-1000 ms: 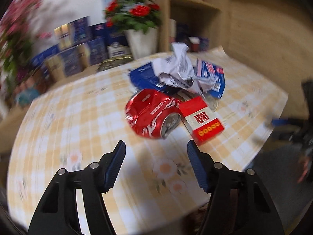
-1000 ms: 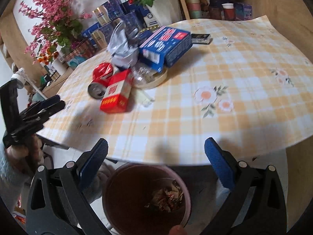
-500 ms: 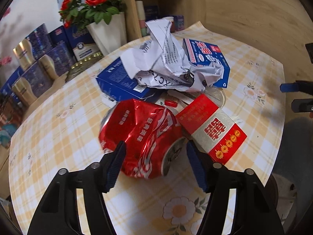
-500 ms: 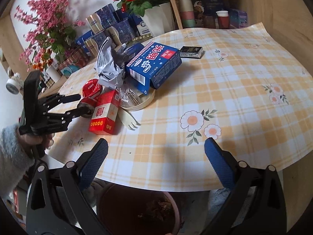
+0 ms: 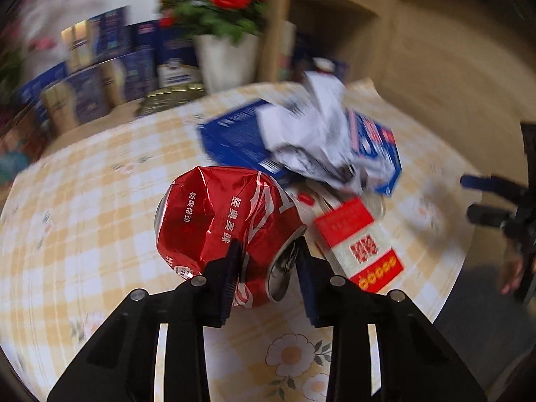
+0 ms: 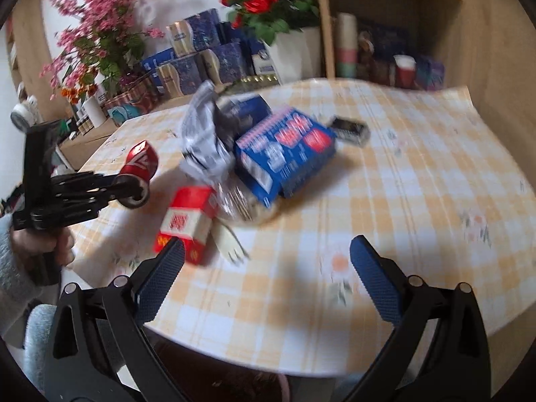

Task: Collect trash
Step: 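Move the left tool to the crushed red can and close on it, then grasp the white crumpled paper with the right tool, then drop the white paper into the brown bin with the right tool while the left tool carries the can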

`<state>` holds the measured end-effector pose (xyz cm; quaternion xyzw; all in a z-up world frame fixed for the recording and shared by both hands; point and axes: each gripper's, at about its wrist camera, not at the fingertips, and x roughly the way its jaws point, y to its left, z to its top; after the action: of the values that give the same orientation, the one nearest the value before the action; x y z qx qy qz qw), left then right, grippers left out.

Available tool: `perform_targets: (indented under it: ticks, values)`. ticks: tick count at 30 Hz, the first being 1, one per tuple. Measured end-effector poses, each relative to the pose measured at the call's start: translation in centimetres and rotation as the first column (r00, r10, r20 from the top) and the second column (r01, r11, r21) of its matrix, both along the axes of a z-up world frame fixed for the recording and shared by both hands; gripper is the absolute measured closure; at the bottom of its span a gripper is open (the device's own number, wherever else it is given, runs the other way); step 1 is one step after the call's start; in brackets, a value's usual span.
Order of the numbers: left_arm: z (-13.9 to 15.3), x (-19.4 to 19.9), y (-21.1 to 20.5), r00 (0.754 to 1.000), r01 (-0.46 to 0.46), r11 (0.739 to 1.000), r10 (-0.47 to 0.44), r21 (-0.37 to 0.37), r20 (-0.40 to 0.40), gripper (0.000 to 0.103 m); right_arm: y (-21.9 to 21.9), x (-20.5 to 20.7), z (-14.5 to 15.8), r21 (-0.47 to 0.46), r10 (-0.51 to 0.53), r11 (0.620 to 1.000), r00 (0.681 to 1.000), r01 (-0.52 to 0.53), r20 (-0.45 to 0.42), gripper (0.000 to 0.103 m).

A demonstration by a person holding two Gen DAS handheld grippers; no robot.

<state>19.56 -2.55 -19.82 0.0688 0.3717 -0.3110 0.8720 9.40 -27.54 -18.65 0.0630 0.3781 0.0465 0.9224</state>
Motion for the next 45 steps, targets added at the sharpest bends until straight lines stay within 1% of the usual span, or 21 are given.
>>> perform_targets:
  ticks: [3,5,7,10,12,14,16,17,19,20,21,22,23,24,25,31,35,37,40,43,45]
  values:
    - [1.2,-1.0,2.2,0.99,-0.141,0.987,0.14,-0.071,-0.018,0.071,1.7,2.4,1.1,-0.071,0.042,0.997,0.999,-0.04,0.027,0.006]
    - [1.8,-1.8,3.3,0.978,-0.207,0.973,0.205,-0.101,-0.026,0.071,3.0,4.4,1.7,-0.114,0.08,0.991,0.996,-0.074,0.043,0.006]
    - [2.3,-2.6,3.8,0.97,-0.242,0.964,0.241,-0.111,-0.021,0.071,4.6,6.8,2.0,-0.156,0.117,0.982,0.992,-0.108,0.046,0.006]
    - [3.0,-4.2,4.9,0.956,-0.293,0.945,0.292,-0.143,-0.027,0.071,6.3,9.7,1.7,-0.197,0.141,0.972,0.99,-0.131,0.034,0.006]
    - [3.3,-5.3,6.0,0.946,-0.323,0.929,0.321,-0.183,-0.042,0.071,7.2,11.7,1.3,-0.209,0.14,0.969,0.99,-0.134,0.014,0.007]
    - [3.5,-6.3,6.9,0.94,-0.34,0.917,0.337,-0.207,-0.053,0.071,8.1,12.9,1.0,-0.22,0.141,0.966,0.99,-0.137,0.001,0.009]
    - [3.6,-7.1,7.5,0.936,-0.352,0.909,0.349,-0.221,-0.058,0.071,9.0,13.8,0.5,-0.249,0.142,0.958,0.99,-0.14,-0.011,0.02]
    - [3.7,-7.6,7.9,0.936,-0.352,0.909,0.348,-0.223,-0.058,0.071,9.3,14.2,0.3,-0.265,0.139,0.954,0.99,-0.139,-0.021,0.023]
    - [3.8,-8.1,8.0,0.937,-0.348,0.913,0.345,-0.215,-0.049,0.071,9.6,14.9,-0.2,-0.285,0.112,0.951,0.993,-0.121,-0.048,0.035]
    - [3.9,-8.4,8.0,0.939,-0.341,0.917,0.34,-0.208,-0.04,0.071,9.4,15.1,-0.3,-0.282,0.094,0.953,0.994,-0.107,-0.057,0.037]
    - [4.1,-8.6,8.0,0.94,-0.338,0.919,0.339,-0.202,-0.031,0.071,9.3,15.2,-0.3,-0.271,0.081,0.958,0.995,-0.095,-0.064,0.045]
    - [4.2,-8.7,8.0,0.94,-0.337,0.921,0.339,-0.196,-0.023,0.071,9.2,15.4,-0.2,-0.248,0.079,0.964,0.994,-0.094,-0.072,0.056]
    - [4.3,-8.8,8.1,0.941,-0.335,0.922,0.338,-0.194,-0.019,0.071,9.3,15.4,-0.2,-0.233,0.086,0.967,0.993,-0.102,-0.078,0.056]
    - [4.4,-8.8,8.2,0.941,-0.335,0.921,0.339,-0.197,-0.015,0.071,9.4,15.3,0.0,-0.233,0.088,0.967,0.993,-0.104,-0.078,0.056]
    - [4.5,-8.9,8.3,0.941,-0.335,0.921,0.339,-0.201,-0.011,0.071,9.5,15.0,0.5,-0.227,0.094,0.968,0.994,-0.105,-0.059,0.056]
    - [5.6,-9.8,8.5,0.94,-0.333,0.917,0.342,-0.218,0.007,0.071,8.8,12.3,5.1,-0.117,0.119,0.987,0.987,-0.106,0.11,0.056]
    - [6.2,-11.0,8.2,0.943,-0.32,0.921,0.332,-0.222,0.018,0.071,7.6,10.0,8.0,-0.057,0.104,0.994,0.977,-0.095,0.187,0.056]
    - [6.6,-11.9,8.0,0.946,-0.31,0.925,0.323,-0.221,0.027,0.071,6.9,8.1,9.2,-0.029,0.097,0.995,0.972,-0.093,0.213,0.056]
    - [7.0,-13.1,7.8,0.95,-0.296,0.93,0.311,-0.219,0.037,0.071,6.3,5.2,10.0,-0.009,0.102,0.995,0.968,-0.103,0.23,0.056]
    - [7.2,-14.6,7.6,0.954,-0.281,0.934,0.296,-0.218,0.038,0.071,5.9,2.1,9.9,-0.003,0.119,0.993,0.966,-0.122,0.229,0.056]
    - [7.3,-16.0,7.5,0.957,-0.272,0.937,0.287,-0.217,0.042,0.072,5.6,-0.2,9.3,0.002,0.136,0.99,0.968,-0.139,0.213,0.056]
